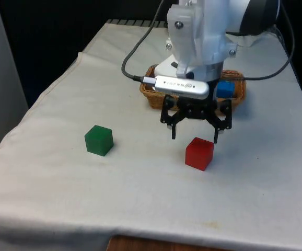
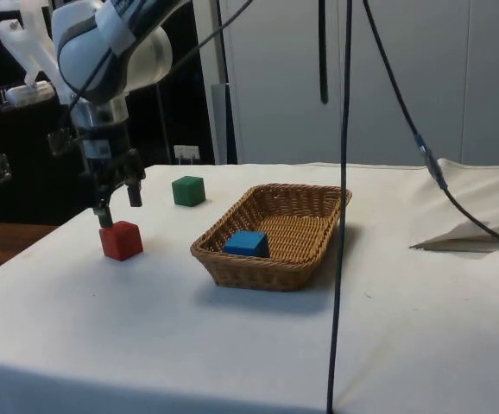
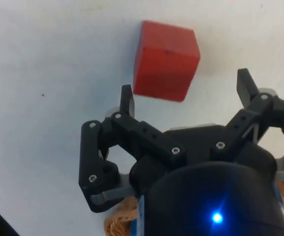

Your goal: Pick up exactly two blocks and place them into the basket.

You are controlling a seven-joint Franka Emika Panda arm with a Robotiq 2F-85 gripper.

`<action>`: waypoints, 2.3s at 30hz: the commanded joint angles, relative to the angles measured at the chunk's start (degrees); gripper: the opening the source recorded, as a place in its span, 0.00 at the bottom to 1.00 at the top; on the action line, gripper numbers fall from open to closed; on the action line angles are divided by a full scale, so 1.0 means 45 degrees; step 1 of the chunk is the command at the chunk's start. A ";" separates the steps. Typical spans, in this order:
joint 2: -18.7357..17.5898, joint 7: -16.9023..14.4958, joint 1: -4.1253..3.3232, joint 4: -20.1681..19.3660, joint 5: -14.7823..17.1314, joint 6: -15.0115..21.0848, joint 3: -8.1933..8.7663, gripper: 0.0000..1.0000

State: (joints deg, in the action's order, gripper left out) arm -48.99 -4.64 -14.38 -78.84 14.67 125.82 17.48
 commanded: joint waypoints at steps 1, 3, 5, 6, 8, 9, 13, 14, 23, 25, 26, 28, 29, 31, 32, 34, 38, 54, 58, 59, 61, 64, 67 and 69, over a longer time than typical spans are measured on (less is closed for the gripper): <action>-0.0140 -0.0013 0.0102 0.0204 0.0127 -0.0166 -0.0089 1.00; -0.0331 -0.0038 0.0140 0.0407 0.0280 -0.0153 -0.0102 1.00; -0.0624 -0.0064 0.0204 0.0726 0.0535 -0.0140 -0.0089 1.00; -0.0713 -0.0089 0.0229 0.0840 0.0611 -0.0140 -0.0089 1.00; -0.0688 -0.0038 0.0102 0.0751 0.0586 0.0000 0.0025 1.00; -0.0891 -0.0115 0.0255 0.1057 0.0789 -0.0153 -0.0064 1.00; -0.1286 -0.0229 0.0318 0.1464 0.1210 -0.0166 0.0013 1.00; -0.1337 -0.0229 0.0306 0.1515 0.1248 -0.0166 0.0038 1.00; -0.1541 -0.0076 0.0166 0.1515 0.1095 -0.0229 0.0216 1.00; -0.1515 -0.0166 0.0191 0.1490 0.1159 -0.0166 0.0178 1.00; -0.1553 -0.0038 0.0102 0.1451 0.1057 -0.0229 0.0255 1.00; -0.1541 0.0013 0.0013 0.1324 0.1006 -0.0204 0.0306 1.00; -0.1528 0.0025 0.0013 0.1299 0.1006 -0.0191 0.0306 1.00; -0.1528 0.0013 -0.0013 0.1273 0.0993 -0.0178 0.0331 1.00; -0.1541 0.0013 -0.0025 0.1286 0.1006 -0.0178 0.0344 1.00; -0.1541 0.0013 -0.0025 0.1286 0.1019 -0.0178 0.0344 1.00; -0.1553 0.0013 -0.0025 0.1286 0.1019 -0.0178 0.0344 0.84; -0.1541 0.0000 -0.0025 0.1273 0.1031 -0.0191 0.0344 0.03; -0.1006 -0.0076 -0.0127 0.0853 0.1006 -0.0344 0.0458 0.03; -0.0904 -0.0089 -0.0153 0.0777 0.1006 -0.0395 0.0497 0.03; -0.0573 -0.0140 -0.0204 0.0497 0.1006 -0.0497 0.0547 0.03; -0.0344 -0.0166 -0.0242 0.0306 0.0993 -0.0560 0.0586 0.03; 0.0064 -0.0204 -0.0293 -0.0064 0.0929 -0.0624 0.0637 0.03; 0.0509 -0.0229 -0.0331 -0.0471 0.0840 -0.0662 0.0662 0.03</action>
State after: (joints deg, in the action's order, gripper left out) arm -48.01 -5.50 -15.36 -78.95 18.56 122.10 20.17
